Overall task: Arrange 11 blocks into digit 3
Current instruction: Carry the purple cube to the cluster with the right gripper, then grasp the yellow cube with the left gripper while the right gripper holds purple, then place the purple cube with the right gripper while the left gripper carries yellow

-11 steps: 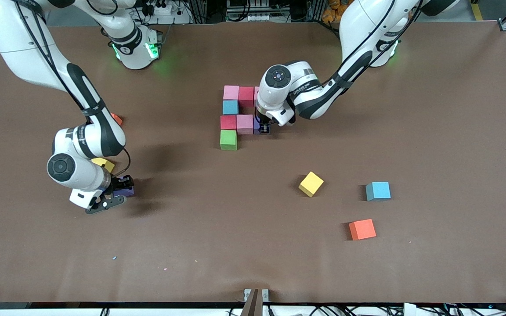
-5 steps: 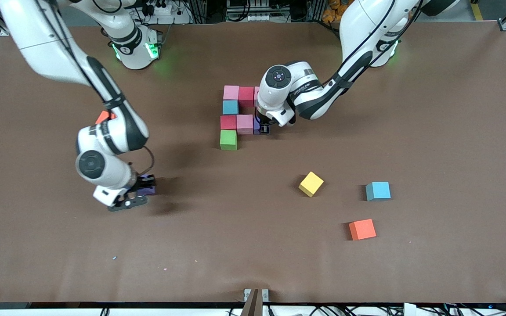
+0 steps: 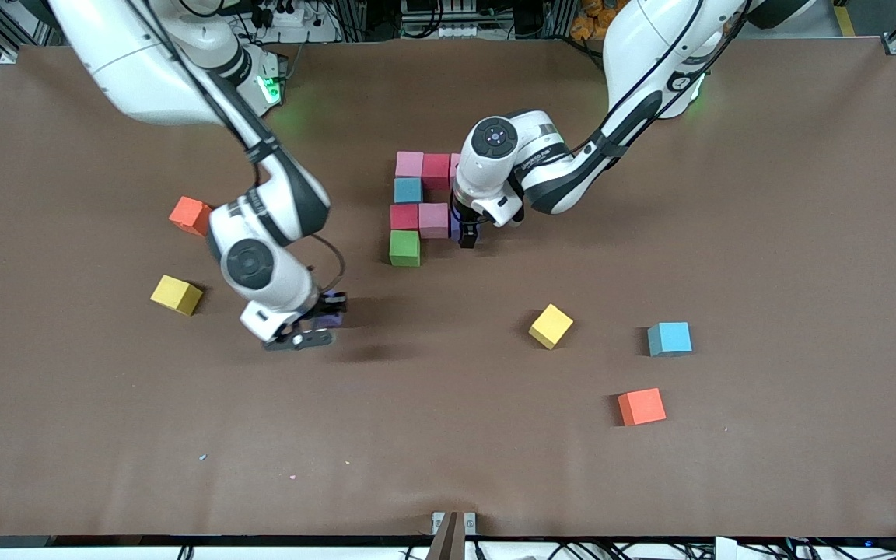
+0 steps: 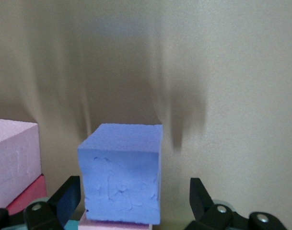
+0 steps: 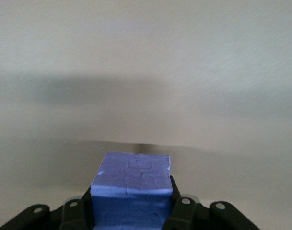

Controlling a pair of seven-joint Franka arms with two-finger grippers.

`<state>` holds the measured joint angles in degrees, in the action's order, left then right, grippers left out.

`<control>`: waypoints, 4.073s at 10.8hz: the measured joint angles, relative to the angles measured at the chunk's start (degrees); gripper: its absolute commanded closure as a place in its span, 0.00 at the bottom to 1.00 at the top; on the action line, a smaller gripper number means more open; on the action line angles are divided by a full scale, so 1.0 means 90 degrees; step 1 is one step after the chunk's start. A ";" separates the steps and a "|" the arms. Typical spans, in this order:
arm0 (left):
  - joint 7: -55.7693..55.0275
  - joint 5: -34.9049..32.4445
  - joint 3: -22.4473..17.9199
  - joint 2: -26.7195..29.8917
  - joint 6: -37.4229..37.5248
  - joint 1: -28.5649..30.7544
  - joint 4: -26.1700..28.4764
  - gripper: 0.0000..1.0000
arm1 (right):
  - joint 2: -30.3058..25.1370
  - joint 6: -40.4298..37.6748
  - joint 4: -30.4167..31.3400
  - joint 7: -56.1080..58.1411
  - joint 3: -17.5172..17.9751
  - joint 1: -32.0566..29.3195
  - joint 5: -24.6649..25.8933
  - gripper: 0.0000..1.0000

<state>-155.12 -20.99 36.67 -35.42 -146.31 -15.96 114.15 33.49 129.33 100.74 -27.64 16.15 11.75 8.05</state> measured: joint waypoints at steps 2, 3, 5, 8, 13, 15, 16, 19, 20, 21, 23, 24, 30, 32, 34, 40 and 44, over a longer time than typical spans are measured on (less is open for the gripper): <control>0.0000 0.0000 0.0094 0.0085 0.0001 0.0009 -0.0031 0.00 | 0.0003 0.0018 -0.0055 -0.0886 0.0012 0.0484 -0.0070 0.81; 0.0000 0.0000 0.0125 0.0177 0.0019 0.0010 -0.0036 0.00 | 0.0007 0.0020 -0.0112 -0.1152 0.0011 0.0686 -0.0215 0.81; 0.0100 0.0000 0.0151 0.0408 0.0204 0.0026 -0.0037 0.00 | 0.0036 0.0020 -0.0225 -0.1279 0.0010 0.0931 -0.0438 0.82; 0.0839 -0.0004 0.0234 0.0631 0.0495 0.0465 -0.0068 0.00 | 0.0240 0.0022 -0.0366 -0.1279 0.0007 0.1056 -0.0487 0.82; 0.3030 0.0032 0.0266 0.0551 0.1550 0.1323 -0.0976 0.00 | 0.0530 0.0134 -0.0481 -0.1282 -0.0007 0.1246 -0.0487 0.82; 0.4019 0.0034 0.0236 0.0379 0.1657 0.1587 -0.1239 0.00 | 0.0539 0.0134 -0.0482 -0.1281 -0.0014 0.1247 -0.0485 0.82; 0.4509 0.0034 0.0221 0.0262 0.1705 0.1729 -0.1365 0.00 | 0.0549 0.0134 -0.0482 -0.1281 -0.0020 0.1247 -0.0484 0.82; 0.5493 0.0034 -0.0052 -0.0152 0.1936 0.1864 -0.1935 0.00 | 0.0632 0.0134 -0.0483 -0.1280 -0.0023 0.1249 -0.0482 0.82; 0.5680 0.0034 -0.0089 -0.0287 0.1966 0.1865 -0.2098 0.00 | 0.0653 0.0134 -0.0483 -0.1280 -0.0023 0.1250 -0.0482 0.81; 0.5883 0.0031 -0.0131 -0.0383 0.1988 0.1858 -0.2204 0.00 | 0.0665 0.0134 -0.0483 -0.1280 -0.0024 0.1250 -0.0482 0.81; 0.6538 0.0031 -0.0249 -0.0471 0.2012 0.1848 -0.2268 0.00 | 0.0676 0.0134 -0.0483 -0.1280 -0.0025 0.1250 -0.0482 0.81; 0.6810 0.0031 -0.0278 -0.0510 0.2025 0.1848 -0.2275 0.00 | 0.0677 0.0134 -0.0483 -0.1280 -0.0025 0.1250 -0.0482 0.80; 0.7370 0.0031 -0.0543 -0.0858 0.2040 0.1774 -0.2306 0.00 | 0.0698 0.0114 -0.0462 -0.1280 -0.0025 0.1276 -0.0482 0.74; 0.7370 0.0031 -0.0575 -0.0923 0.2040 0.1771 -0.2400 0.00 | 0.0699 0.0113 -0.0461 -0.1280 -0.0025 0.1292 -0.0466 0.26; 0.7375 0.0031 -0.0609 -0.0942 0.2040 0.1713 -0.2425 0.00 | 0.0699 0.0110 -0.0461 -0.1280 -0.0025 0.1305 -0.0461 0.00; 0.7303 0.0039 -0.1231 -0.1177 0.1912 0.1026 -0.2559 0.95 | 0.0570 0.0116 -0.0639 -0.1280 -0.0061 0.1281 -0.0458 0.00; 0.6173 0.0059 -0.1166 -0.1171 0.1905 0.0849 -0.2677 1.00 | 0.0032 -0.0014 -0.0785 -0.0938 -0.0106 0.0722 -0.0451 0.00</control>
<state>-99.56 -20.46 26.18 -45.95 -129.16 -8.32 90.05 33.78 129.21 93.67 -36.09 15.19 18.25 3.99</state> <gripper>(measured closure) 0.388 0.000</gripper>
